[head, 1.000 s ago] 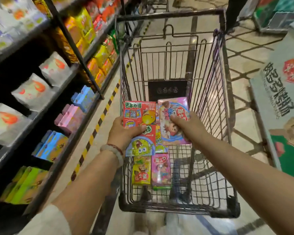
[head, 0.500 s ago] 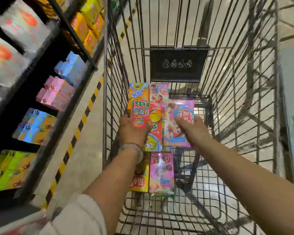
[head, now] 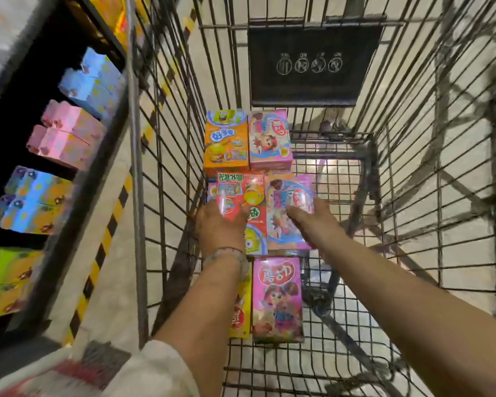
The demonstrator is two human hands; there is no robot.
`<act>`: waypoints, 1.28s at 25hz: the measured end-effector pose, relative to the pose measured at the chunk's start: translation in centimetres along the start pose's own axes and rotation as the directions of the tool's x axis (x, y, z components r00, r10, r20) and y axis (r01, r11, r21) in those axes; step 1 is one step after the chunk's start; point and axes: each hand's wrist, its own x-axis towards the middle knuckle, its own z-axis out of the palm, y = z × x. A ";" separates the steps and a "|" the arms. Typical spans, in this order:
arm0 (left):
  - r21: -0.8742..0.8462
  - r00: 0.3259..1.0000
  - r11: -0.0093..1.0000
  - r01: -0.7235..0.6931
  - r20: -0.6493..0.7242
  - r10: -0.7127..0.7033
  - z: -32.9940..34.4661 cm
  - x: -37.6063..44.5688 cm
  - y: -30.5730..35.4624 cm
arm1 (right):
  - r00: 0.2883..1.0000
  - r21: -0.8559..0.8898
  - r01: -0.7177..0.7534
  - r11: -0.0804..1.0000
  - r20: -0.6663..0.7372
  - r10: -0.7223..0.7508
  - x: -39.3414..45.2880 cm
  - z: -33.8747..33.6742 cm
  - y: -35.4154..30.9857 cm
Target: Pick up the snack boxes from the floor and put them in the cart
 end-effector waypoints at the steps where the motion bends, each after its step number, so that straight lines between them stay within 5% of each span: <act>1: 0.050 0.999 0.998 -0.029 -0.022 0.030 0.0 -0.1 0.1 | 1.000 -0.020 0.022 1.000 0.007 -0.022 0.3 0.3 0.1; 4: 0.261 0.959 0.939 -0.223 -0.111 0.259 0.0 -1.7 0.9 | 0.987 -0.092 0.057 0.994 -0.147 -0.070 -0.1 0.9 0.1; 7: 0.349 0.977 0.915 -0.201 0.008 0.212 0.0 -2.7 1.3 | 0.931 -0.043 0.147 0.988 -0.331 -0.153 -1.2 1.1 0.1; 14: 0.383 0.987 0.914 -0.134 0.138 0.086 0.4 -1.8 0.9 | 0.952 -0.166 0.279 0.946 -0.083 -0.296 -1.0 2.1 1.0; 22: 0.379 0.984 0.913 -0.150 0.142 0.103 0.5 -1.4 0.4 | 0.922 -0.292 0.381 0.877 0.186 -0.338 -0.6 1.1 0.1; 28: 0.202 0.984 0.968 -0.150 0.130 0.125 -1.8 -1.3 2.9 | 0.897 -0.300 0.441 0.845 0.122 -0.425 -2.7 0.5 -1.9; 32: -0.021 0.940 0.951 -0.308 0.149 0.308 -5.8 -2.3 8.2 | 0.895 -0.290 0.443 0.848 0.096 -0.435 -6.0 -0.8 -5.8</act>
